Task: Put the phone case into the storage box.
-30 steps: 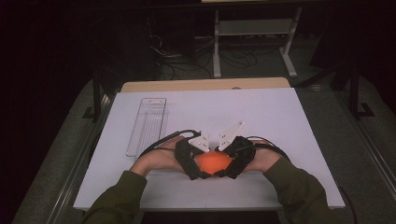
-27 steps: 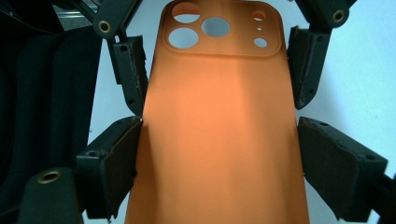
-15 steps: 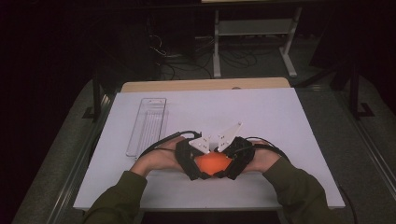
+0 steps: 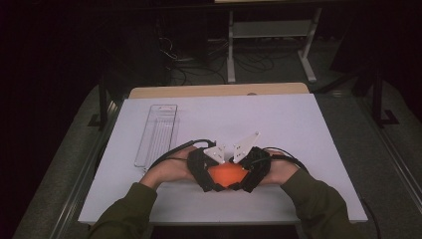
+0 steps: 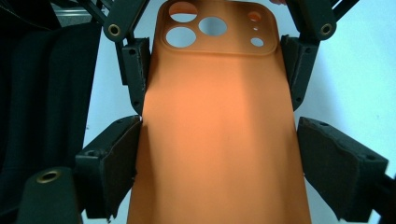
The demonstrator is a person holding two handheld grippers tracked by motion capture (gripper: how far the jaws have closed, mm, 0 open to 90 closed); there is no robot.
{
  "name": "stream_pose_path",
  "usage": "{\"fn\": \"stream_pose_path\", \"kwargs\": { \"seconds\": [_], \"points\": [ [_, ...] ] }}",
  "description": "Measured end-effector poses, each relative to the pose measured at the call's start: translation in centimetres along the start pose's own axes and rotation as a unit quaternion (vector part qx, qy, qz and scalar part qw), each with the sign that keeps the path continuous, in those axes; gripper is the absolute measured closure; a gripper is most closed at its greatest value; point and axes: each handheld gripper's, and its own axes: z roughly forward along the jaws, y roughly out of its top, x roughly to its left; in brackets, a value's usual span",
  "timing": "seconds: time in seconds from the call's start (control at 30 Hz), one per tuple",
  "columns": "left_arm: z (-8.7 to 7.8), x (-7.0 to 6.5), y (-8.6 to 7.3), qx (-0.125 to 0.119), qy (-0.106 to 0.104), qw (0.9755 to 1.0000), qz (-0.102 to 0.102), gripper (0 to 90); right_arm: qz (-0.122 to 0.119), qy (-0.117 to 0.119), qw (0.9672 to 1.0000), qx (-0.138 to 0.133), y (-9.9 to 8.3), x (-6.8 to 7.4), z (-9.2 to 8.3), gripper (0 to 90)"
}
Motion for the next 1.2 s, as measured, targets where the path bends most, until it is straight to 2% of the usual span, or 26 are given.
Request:
{"fn": "stream_pose_path", "kwargs": {
  "seconds": [0.07,0.17,0.23,0.47,0.6,0.7,0.73,0.87,0.93,1.0,1.03,1.07,1.17,1.2],
  "points": [
    [0.0,0.0,-0.1,-0.001,-0.003,1.0,-0.004,14.8,0.005,-0.005,1.0,-0.005,0.0,0.0,-0.1,11.7],
    [0.1,0.0,-0.1,-0.005,-0.003,1.0,-0.008,14.8,0.02,0.0,0.9997,-0.011,0.0,0.0,-0.2,0.0],
    [0.1,0.0,-0.1,-0.004,-0.003,0.9999,-0.01,14.8,0.016,0.002,0.9998,-0.008,-0.1,-0.3,-0.1,0.0],
    [0.1,0.1,-0.2,-0.009,0.001,0.9997,-0.021,14.8,0.026,-0.008,0.9996,-0.009,-0.4,-0.5,-0.4,0.0],
    [-0.1,0.2,-0.5,0.0,0.015,0.9992,-0.036,14.8,0.034,-0.023,0.999,-0.014,-0.6,-0.7,-1.0,0.0],
    [-0.1,0.3,-0.8,0.002,0.025,0.998,-0.058,14.8,0.05,-0.036,0.9978,-0.022,-1.1,-1.0,-1.8,0.0],
    [-0.2,0.4,-0.9,0.005,0.027,0.998,-0.057,14.8,0.055,-0.04,0.9974,-0.023,-1.2,-1.1,-2.1,0.0],
    [-0.3,0.6,-1.2,0.002,0.044,0.996,-0.078,14.8,0.067,-0.056,0.9957,-0.031,-1.7,-1.5,-2.7,0.0],
    [-0.4,0.6,-1.3,0.007,0.056,0.9947,-0.086,14.8,0.082,-0.059,0.9943,-0.034,-1.9,-1.4,-2.9,0.0],
    [-0.4,0.6,-1.4,0.007,0.064,0.9934,-0.095,14.8,0.084,-0.063,0.9939,-0.033,-2.2,-1.5,-3.1,0.0],
    [-0.5,0.6,-1.5,0.007,0.069,0.9926,-0.099,14.8,0.101,-0.063,0.9923,-0.032,-2.3,-1.4,-3.2,0.0],
    [-0.5,0.6,-1.5,0.009,0.074,0.9919,-0.103,14.8,0.103,-0.066,0.9919,-0.034,-2.4,-1.3,-3.2,0.0],
    [-0.8,0.7,-1.7,0.009,0.092,0.9886,-0.12,14.9,0.117,-0.077,0.9894,-0.039,-3.0,-1.3,-3.5,0.0],
    [-0.9,0.8,-1.8,0.002,0.097,0.987,-0.128,14.8,0.121,-0.079,0.9887,-0.041,-3.1,-1.3,-3.7,0.0]
  ]
}}
